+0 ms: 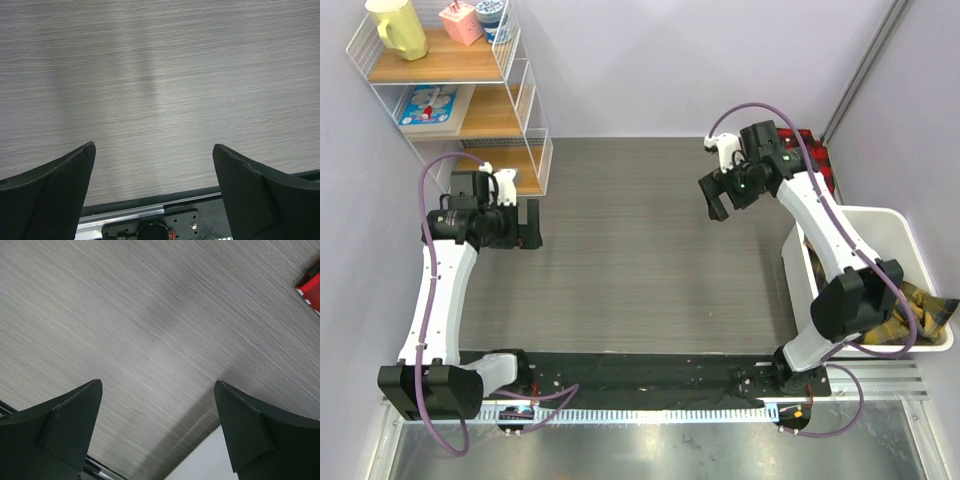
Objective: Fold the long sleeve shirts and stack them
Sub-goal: Grab the shirt from the pile
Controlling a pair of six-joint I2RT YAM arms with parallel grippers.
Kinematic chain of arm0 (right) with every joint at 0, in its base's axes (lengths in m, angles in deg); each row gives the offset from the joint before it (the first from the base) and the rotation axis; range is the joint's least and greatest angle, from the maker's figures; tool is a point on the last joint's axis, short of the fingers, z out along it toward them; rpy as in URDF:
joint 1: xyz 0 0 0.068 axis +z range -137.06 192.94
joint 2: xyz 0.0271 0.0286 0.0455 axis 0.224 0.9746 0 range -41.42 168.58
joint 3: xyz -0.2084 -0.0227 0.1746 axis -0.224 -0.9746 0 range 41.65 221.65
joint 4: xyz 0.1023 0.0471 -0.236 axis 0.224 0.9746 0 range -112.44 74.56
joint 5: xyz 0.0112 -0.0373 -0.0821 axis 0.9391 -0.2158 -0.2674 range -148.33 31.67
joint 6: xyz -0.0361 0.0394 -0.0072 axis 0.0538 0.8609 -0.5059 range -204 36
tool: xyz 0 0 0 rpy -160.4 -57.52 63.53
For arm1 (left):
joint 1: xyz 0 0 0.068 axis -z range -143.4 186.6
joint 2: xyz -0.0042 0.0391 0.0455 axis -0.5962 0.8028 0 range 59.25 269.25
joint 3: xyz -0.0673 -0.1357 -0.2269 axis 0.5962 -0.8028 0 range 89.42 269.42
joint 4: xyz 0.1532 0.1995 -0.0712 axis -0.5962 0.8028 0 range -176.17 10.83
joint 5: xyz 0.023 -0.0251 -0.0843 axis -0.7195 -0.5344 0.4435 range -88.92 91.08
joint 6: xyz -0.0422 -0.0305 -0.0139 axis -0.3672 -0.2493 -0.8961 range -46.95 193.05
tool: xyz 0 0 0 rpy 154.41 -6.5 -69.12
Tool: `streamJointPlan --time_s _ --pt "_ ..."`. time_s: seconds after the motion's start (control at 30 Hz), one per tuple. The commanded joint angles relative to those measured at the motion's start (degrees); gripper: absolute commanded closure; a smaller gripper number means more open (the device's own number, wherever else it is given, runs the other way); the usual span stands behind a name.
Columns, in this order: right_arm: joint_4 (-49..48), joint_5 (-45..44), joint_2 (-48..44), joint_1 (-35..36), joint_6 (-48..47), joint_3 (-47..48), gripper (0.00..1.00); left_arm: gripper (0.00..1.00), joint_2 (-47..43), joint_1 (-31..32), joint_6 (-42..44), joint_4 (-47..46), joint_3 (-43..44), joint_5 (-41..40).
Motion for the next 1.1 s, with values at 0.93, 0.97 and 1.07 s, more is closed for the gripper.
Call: streamJointPlan --time_s 0.93,0.97,1.07 --pt "7.1 -22.6 -8.9 -50.1 -21.5 -28.7 0.00 0.00 6.7 2.8 9.7 1.2 8.0 9.1" --pt "5.9 -22.8 -8.5 -50.2 -21.5 -30.2 0.00 0.00 6.6 2.8 9.7 1.2 7.9 9.1" --pt "7.9 -20.2 -9.7 -50.3 -20.7 -28.3 0.11 0.00 6.5 2.8 10.0 1.3 7.9 10.0"
